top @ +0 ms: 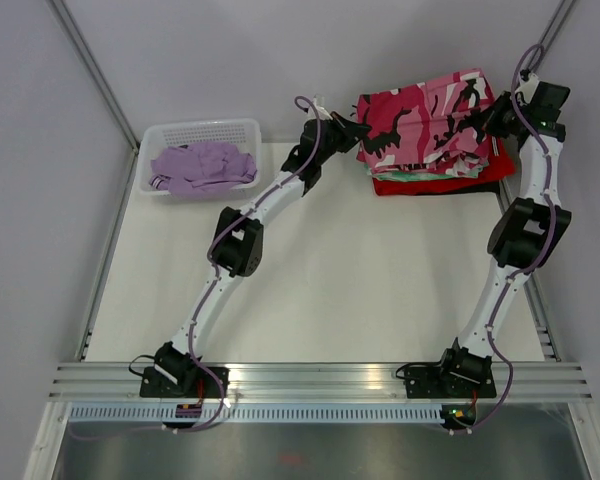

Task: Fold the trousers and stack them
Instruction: Neatly place the folded trousers to the corner

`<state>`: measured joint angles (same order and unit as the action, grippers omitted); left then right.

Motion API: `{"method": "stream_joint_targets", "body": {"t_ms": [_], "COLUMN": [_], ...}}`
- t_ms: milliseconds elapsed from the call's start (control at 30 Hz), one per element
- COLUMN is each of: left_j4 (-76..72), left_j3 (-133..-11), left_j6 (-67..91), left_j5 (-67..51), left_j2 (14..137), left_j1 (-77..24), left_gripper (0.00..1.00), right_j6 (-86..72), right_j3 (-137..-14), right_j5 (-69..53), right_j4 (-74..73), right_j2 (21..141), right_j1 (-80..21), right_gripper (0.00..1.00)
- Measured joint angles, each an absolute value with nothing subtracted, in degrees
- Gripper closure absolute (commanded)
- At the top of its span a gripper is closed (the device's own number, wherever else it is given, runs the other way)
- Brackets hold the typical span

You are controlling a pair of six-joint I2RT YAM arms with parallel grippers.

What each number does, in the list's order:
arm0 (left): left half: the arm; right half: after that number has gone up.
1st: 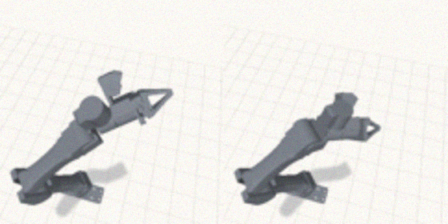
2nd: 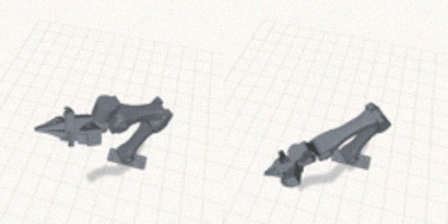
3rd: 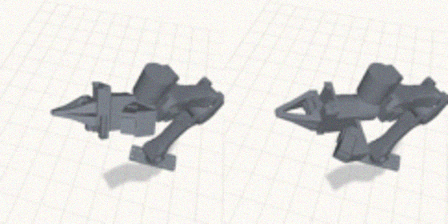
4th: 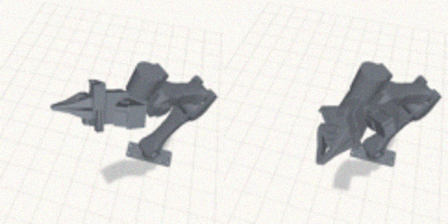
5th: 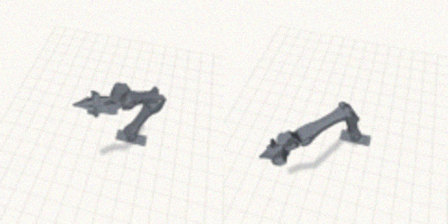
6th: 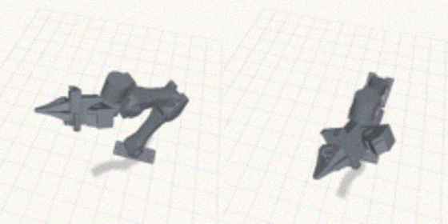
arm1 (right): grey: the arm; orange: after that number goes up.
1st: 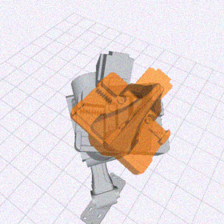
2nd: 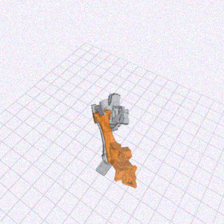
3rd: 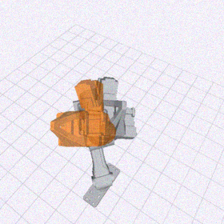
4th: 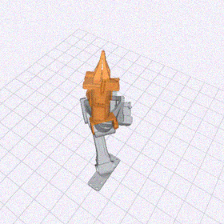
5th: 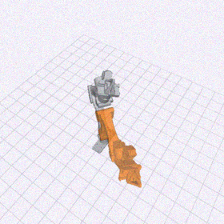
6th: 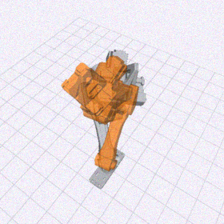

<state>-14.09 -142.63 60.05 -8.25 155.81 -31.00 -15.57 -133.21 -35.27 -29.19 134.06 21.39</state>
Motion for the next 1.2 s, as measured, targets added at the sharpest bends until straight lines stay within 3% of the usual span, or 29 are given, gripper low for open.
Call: {"method": "stream_joint_targets", "body": {"t_ms": [467,567,600,667,700,767,800,833,933,1067,1133,1200], "left_j4": [-20.2,-20.5,-20.5,-20.3,-20.1,-19.7,-19.5,-19.5,-19.2,-17.0,-15.0,-13.7], "left_j3": [-145.8,-146.0,-146.1,-146.3,-146.3,-146.3,-146.3,-146.3,-146.3,-145.3,-143.7,-143.3], "left_j6": [63.9,64.1,64.2,64.1,64.0,63.4,63.2,62.9,60.4,56.1,53.2,49.6], "left_j5": [3.5,4.7,5.1,7.6,9.0,11.0,11.6,11.9,11.9,10.2,8.0,5.2], "left_j2": [161.6,162.6,162.7,163.0,163.0,163.1,163.1,163.1,163.1,161.5,159.0,156.3], "left_j1": [-35.7,-35.9,-35.9,-35.9,-35.6,-34.4,-33.7,-33.1,-31.1,-29.8,-29.9,-30.4], "left_gripper": [0.98,0.84,0.64,0.38,0.25,0.19,0.15,0.13,0.11,0.14,0.25,0.44], "right_j6": [-13.6,-13.1,-13.1,-13.2,-13.1,-12.7,-12.3,-12.1,-10.3,-9.4,-8.4,-6.9], "right_j3": [-135.1,-135.1,-135.2,-135.2,-135.2,-135.4,-135.9,-136.2,-137.6,-137.7,-136.8,-134.2], "right_j5": [-32.9,-32.8,-32.8,-31.4,-30.4,-27.9,-26.7,-25.9,-24.5,-24.7,-24.8,-24.8], "right_j4": [-29.1,-29.1,-29.0,-27.8,-27.1,-25.7,-25.1,-24.6,-23.1,-23.2,-23.4,-23.0], "right_j2": [134.1,135.2,135.8,136.8,137.4,138.3,138.5,138.6,138.3,135.6,132.7,128.7], "right_j1": [23.6,23.6,23.6,23.6,23.8,24.8,25.4,26.1,27.4,26.6,25.4,23.7], "right_gripper": [1.00,1.00,0.90,0.73,0.60,0.40,0.23,0.18,0.10,0.11,0.18,0.37]}}
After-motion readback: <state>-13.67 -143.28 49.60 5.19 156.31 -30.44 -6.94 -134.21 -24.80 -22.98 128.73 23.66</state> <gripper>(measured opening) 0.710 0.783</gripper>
